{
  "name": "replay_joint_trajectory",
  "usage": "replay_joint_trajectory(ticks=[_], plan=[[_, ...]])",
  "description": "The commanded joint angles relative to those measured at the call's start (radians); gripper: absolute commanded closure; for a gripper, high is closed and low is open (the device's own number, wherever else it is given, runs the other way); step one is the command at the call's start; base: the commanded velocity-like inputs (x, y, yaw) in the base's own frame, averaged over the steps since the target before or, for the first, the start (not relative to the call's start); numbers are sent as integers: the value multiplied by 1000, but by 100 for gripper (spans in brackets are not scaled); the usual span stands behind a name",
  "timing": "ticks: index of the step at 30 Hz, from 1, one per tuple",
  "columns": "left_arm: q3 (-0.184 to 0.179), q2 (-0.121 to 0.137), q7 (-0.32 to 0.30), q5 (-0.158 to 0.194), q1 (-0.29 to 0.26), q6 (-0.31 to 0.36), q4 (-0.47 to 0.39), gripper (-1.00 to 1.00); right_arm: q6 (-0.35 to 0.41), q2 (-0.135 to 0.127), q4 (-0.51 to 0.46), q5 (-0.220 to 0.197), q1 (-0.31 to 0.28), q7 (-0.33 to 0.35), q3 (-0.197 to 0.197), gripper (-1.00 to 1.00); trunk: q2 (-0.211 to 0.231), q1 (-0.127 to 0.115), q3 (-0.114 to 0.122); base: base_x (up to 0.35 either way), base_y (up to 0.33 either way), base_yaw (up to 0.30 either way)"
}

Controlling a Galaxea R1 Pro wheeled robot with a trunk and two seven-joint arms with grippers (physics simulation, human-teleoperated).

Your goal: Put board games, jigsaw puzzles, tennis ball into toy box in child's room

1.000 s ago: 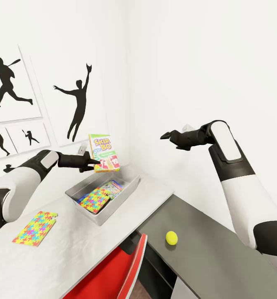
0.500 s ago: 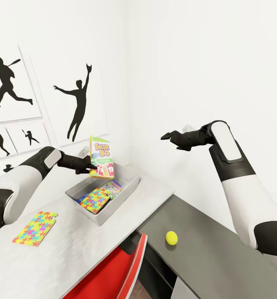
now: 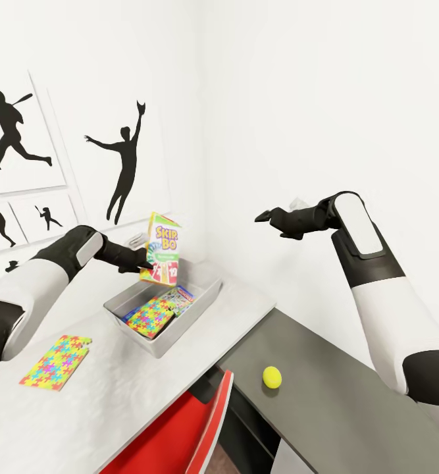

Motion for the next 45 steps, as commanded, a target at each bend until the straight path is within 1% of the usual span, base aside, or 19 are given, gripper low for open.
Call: replay_joint_trajectory(ticks=[1, 5, 7, 9, 10, 13, 16, 19, 21, 23, 26, 27, 28, 30, 35, 36, 39, 42, 45], plan=[[-5, 1, -11, -7, -1, 1, -2, 100, 0, -1, -1, -10, -1, -10, 2, -100, -2, 0, -2, 0, 0, 0], [-9, 5, -11, -8, -1, 4, -27, 100, 0, -1, -1, -10, -1, -11, 2, -100, -2, 0, -2, 0, 0, 0], [-22, 5, -11, -8, -2, 6, -38, 100, 0, -1, -1, -10, -1, -12, 2, -100, -2, 0, -2, 0, 0, 0], [-64, 5, -11, -8, -4, 6, -45, 100, 0, -1, -1, -10, -1, -12, 2, -100, -2, 0, -2, 0, 0, 0], [-98, 5, -11, -8, -7, 6, -48, 100, 0, -1, -1, -10, -1, -12, 2, -100, -2, 0, -2, 0, 0, 0], [-132, 5, -12, -8, -9, 7, -50, 100, 0, -2, -1, -9, -1, -13, 1, -100, -2, 0, -2, 0, 0, 0], [-151, 5, -12, -8, -10, 7, -51, 100, 0, -2, -1, -7, 2, -13, 1, -100, -2, 0, -2, 0, 0, 0], [-206, 5, -13, -8, -10, 6, -51, 100, 0, -2, 0, -7, 4, -13, 1, -100, -2, 0, -2, 0, 0, 0], [-232, 4, -26, -8, -10, 5, -51, 100, 0, -3, 0, -7, 5, -13, 1, -100, -2, 0, -2, 0, 0, 0], [-246, 4, -52, -8, -10, 5, -51, 100, 0, -3, -1, -8, 5, -13, 1, -100, -2, 0, -2, 0, 0, 0], [-262, 5, -70, -8, -10, 4, -51, 100, 0, -3, -1, -8, 5, -13, 1, -100, -2, 0, -2, 0, 0, 0], [-273, 5, -72, -8, -10, 4, -52, 100, 0, -3, -1, -8, 5, -13, 1, -100, -2, 0, -2, 0, 0, 0], [-293, 5, -75, -8, -10, 3, -58, 100, 0, -3, 0, -8, 5, -13, 1, -100, -2, 0, -2, 0, 0, 0], [-312, 5, -77, -8, -10, 2, -71, 100, 0, -3, -1, -8, 5, -13, 2, -100, -2, 0, -2, 0, 0, 0], [-330, 5, -110, -8, -10, 2, -87, 100, 0, -3, -1, -7, 5, -13, 1, -100, -2, 0, -2, 0, 0, 0], [-340, 5, -116, -8, -10, 2, -87, 100, 0, -3, -1, -7, 5, -13, 1, -100, -2, 0, -2, 0, 0, 0], [-407, 7, -128, -8, -10, 0, -92, 100, 0, -3, -1, -8, 5, -14, 1, -100, -2, 0, -2, 0, 0, 0], [-434, 7, -135, -8, -10, -1, -95, 100, 0, -3, -1, -8, 9, -14, 1, -100, -2, 0, -2, 0, 0, 0], [-445, 7, -162, -9, -10, -3, -95, 100, 0, -3, -1, -7, 11, -14, 1, -100, -2, 0, -2, 0, 0, 0]])
